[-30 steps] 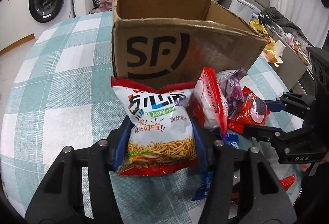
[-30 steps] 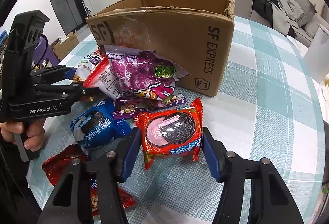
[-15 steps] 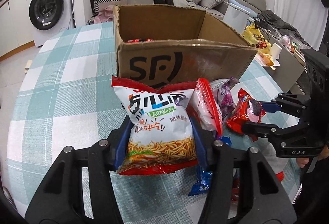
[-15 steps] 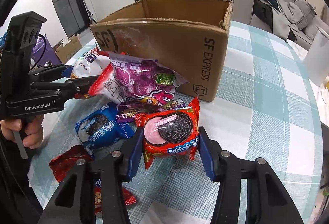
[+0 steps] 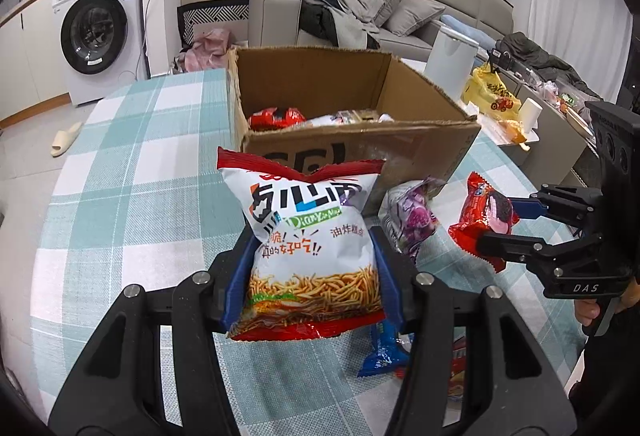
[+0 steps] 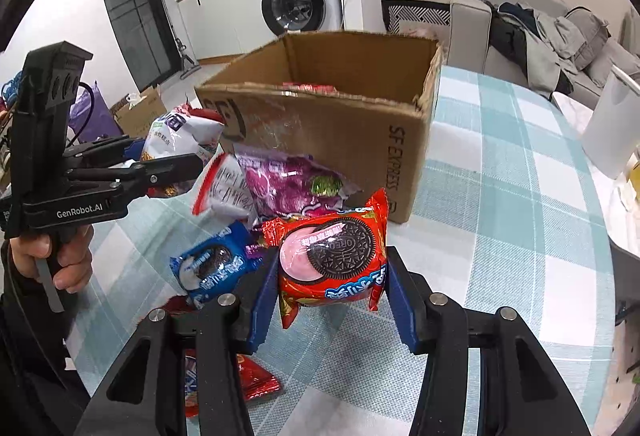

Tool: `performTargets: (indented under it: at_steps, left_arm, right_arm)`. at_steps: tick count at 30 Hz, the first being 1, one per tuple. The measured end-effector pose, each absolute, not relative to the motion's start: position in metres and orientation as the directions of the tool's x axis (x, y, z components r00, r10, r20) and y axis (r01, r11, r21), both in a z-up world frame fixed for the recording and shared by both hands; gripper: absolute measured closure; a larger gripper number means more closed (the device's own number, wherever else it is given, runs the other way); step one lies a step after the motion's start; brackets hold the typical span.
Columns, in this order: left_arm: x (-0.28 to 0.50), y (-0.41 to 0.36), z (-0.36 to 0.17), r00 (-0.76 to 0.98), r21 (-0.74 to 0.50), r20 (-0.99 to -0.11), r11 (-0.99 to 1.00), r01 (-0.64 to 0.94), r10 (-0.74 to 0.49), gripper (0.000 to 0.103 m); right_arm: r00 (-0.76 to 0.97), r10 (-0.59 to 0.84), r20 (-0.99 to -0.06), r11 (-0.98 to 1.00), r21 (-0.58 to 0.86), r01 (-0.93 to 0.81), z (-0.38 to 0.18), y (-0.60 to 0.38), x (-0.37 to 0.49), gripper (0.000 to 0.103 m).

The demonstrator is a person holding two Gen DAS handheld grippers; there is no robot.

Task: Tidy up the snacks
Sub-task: 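Lift both held snacks and carry them over the box opening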

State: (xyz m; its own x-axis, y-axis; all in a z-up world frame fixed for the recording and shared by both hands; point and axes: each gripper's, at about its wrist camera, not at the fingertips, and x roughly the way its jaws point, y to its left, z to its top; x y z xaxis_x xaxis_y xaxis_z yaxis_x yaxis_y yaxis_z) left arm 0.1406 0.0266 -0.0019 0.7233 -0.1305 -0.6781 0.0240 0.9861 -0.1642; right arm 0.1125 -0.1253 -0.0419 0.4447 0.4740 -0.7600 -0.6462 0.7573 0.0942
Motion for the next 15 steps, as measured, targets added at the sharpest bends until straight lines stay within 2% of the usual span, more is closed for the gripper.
performTargets:
  at_steps: [15]
  left_arm:
    - [0.122,0.025,0.03,0.771,-0.168,-0.625,0.986,0.021,-0.123,0.051]
  right_arm:
    - [0.505,0.518,-0.69,0.774,0.127,-0.62,-0.01,-0.134,0.109,0.052]
